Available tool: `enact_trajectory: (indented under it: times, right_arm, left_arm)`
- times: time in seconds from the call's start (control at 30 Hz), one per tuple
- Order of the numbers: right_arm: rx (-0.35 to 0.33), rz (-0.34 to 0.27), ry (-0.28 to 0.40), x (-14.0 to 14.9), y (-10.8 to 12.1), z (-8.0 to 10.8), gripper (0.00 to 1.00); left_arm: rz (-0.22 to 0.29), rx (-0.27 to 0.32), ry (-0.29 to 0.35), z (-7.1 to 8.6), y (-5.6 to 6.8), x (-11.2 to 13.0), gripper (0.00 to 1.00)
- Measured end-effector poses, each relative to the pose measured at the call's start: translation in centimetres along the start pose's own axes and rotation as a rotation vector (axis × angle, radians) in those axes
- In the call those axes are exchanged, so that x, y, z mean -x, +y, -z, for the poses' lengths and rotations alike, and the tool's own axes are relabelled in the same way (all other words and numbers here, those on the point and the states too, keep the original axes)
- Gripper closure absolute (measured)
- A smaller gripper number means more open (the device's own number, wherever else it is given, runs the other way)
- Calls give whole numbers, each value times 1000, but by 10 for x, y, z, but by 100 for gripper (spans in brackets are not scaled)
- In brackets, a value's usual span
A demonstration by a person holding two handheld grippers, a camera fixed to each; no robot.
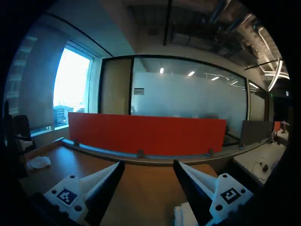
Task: Fold towel
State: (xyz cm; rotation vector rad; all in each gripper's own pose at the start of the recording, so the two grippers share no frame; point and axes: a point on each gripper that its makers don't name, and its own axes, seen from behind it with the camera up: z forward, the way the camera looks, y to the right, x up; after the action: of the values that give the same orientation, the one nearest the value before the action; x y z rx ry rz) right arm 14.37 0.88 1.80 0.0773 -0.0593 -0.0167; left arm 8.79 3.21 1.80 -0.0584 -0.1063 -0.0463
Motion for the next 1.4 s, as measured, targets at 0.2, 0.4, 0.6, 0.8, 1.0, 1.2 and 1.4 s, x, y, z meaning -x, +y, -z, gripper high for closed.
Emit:
enact_trajectory:
  times: [0.2, 0.4, 0.6, 0.8, 1.0, 1.2, 1.4]
  right_arm:
    - [-9, -2, 3, 1, -12, -6, 1]
    - [-9, 6, -5, 1, -21, -9, 1]
    - [-24, 11, -10, -4, -36, -9, 1]
    - [-41, 21, -11, -14, -48, -8, 1]
    - [-52, -2, -4, -19, -57, -6, 1]
    - [-42, -20, -1, -18, -61, -1, 1]
    - [-30, -29, 5, -6, -61, 2, 1]
  left_arm:
    - [-32, 11, 8, -1, 1, 1, 6]
    - [-35, 15, 16, -2, 1, 4, 6]
    - [-47, 9, 33, -3, -2, 5, 7]
    - [-66, -39, 50, -3, -14, 11, 7]
    - [-71, -53, 66, -2, -20, 24, 7]
    - [-70, -63, 86, 1, -25, 39, 7]
    - [-82, -69, 80, 2, -29, 68, 7]
